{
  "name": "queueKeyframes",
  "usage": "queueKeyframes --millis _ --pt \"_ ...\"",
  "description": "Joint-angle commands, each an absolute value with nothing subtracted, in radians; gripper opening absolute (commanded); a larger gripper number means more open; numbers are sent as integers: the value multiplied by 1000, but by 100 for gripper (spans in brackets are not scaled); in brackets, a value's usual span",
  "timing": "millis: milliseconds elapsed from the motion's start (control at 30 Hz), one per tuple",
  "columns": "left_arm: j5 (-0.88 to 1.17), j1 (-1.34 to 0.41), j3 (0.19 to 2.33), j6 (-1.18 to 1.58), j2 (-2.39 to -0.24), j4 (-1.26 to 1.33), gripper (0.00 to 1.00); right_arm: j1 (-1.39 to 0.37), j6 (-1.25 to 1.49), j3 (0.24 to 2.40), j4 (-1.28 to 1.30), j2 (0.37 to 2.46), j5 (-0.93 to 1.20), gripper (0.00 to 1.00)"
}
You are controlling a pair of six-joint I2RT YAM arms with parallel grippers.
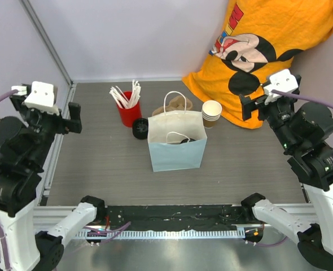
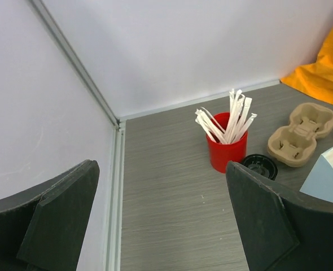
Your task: Pack the takeout coffee
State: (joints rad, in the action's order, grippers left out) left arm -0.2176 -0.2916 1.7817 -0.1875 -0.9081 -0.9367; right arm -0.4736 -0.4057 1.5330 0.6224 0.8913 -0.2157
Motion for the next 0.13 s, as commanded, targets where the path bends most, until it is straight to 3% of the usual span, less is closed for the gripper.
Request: queueKeyframes --millis 0,100 --pt "-213 -267 1772 -164 -882 -951 100 -450 -344 1540 545 882 -241 99" --pt "-204 -259 1764 -155 -879 -948 100 -440 -330 1555 552 887 -222 100"
